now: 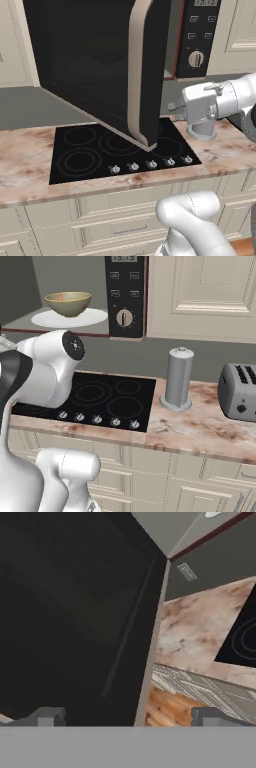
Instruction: The microwave is finished heating the shrimp and garlic. Take the bowl containing the food and place it on the dining counter.
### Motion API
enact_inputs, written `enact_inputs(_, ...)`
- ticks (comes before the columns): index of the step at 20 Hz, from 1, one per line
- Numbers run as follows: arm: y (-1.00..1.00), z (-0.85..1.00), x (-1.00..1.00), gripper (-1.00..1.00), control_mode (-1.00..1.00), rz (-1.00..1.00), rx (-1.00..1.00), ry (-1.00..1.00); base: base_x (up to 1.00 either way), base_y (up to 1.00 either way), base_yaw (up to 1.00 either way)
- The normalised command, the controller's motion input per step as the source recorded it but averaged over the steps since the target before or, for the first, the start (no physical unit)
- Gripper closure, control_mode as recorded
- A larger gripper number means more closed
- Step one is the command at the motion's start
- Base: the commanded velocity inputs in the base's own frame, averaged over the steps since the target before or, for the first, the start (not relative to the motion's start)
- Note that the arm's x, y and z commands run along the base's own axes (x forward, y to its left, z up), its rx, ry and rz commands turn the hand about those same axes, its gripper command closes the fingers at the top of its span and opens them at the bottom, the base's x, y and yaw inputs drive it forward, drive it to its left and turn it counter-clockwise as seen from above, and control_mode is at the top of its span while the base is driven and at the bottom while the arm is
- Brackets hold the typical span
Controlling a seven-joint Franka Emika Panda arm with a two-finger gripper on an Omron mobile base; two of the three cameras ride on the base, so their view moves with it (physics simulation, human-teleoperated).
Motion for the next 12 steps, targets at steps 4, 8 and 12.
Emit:
enact_inputs(4, 1.0, 0.0, -0.23, -1.0, -1.0, 0.02, 0.01, 0.0, 0.0, 0.0, 0.0)
enact_inputs(8, 1.0, -0.04, -0.19, -1.0, -1.0, 0.0, 0.04, -0.04, 0.0, 0.0, 0.0)
enact_inputs(12, 1.0, 0.0, -0.08, -1.0, -1.0, -0.04, 0.07, -0.13, 0.0, 0.0, 0.0)
